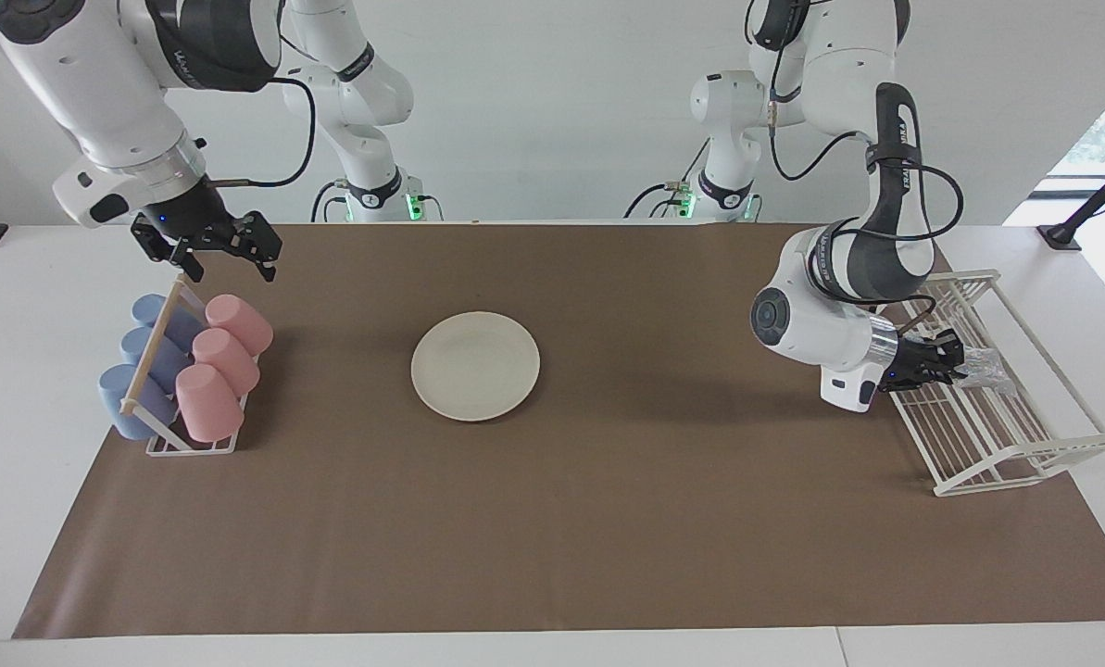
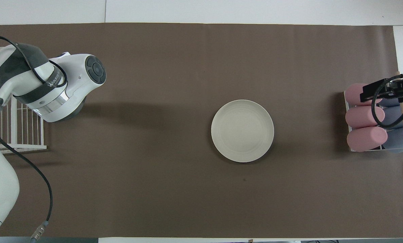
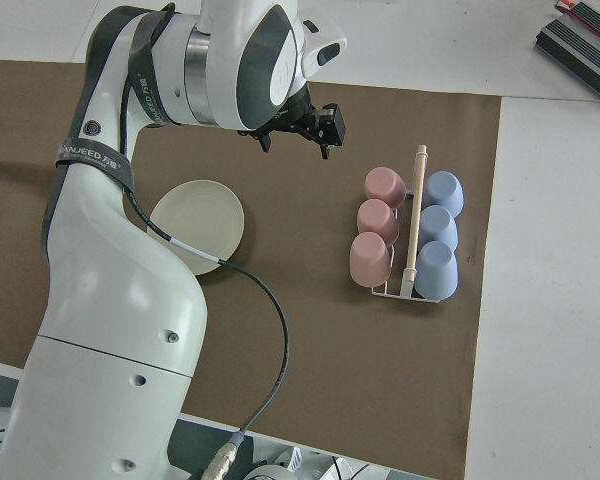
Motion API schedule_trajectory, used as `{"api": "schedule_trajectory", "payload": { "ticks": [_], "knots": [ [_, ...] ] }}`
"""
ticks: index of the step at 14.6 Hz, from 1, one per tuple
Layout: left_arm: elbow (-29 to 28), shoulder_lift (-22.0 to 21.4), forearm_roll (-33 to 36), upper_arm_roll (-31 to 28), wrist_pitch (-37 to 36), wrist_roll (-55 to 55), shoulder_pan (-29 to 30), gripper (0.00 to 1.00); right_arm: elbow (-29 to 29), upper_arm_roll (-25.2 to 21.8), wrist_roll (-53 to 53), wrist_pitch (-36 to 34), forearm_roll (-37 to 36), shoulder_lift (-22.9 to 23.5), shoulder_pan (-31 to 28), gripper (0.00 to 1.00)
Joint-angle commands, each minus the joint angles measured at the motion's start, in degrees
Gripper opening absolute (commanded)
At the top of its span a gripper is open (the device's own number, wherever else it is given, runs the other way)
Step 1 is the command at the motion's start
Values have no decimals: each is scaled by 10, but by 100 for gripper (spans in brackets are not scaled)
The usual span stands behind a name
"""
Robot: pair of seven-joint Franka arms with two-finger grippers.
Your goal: Wipe plate with sponge
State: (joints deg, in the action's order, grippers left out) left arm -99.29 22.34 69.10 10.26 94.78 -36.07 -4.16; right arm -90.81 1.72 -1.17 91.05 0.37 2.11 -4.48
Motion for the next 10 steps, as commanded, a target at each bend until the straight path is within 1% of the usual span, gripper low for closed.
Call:
{"api": "schedule_trajectory", "payload": {
  "ticks": [1,2,3,4,6,7,10],
  "knots": [
    [14,5,-11,5,6,-3,6,81,-2,3,-1,1,9,-5,-2,100],
    [15,3,-12,5,7,-1,6,81,-2,3,0,2,9,-5,-2,100],
    [15,3,-13,5,7,-1,6,88,-2,3,0,1,9,-6,-2,100],
    [15,1,-16,5,7,0,7,100,-2,3,0,1,9,-7,-2,100],
    [25,-6,-44,6,8,5,10,100,-2,3,1,1,9,-8,-2,100],
    [36,-12,-75,6,9,10,12,100,-2,4,3,2,9,-8,-1,100],
    [73,-59,-228,6,5,91,21,100,-2,11,6,1,9,-9,-2,100]
  ]
}}
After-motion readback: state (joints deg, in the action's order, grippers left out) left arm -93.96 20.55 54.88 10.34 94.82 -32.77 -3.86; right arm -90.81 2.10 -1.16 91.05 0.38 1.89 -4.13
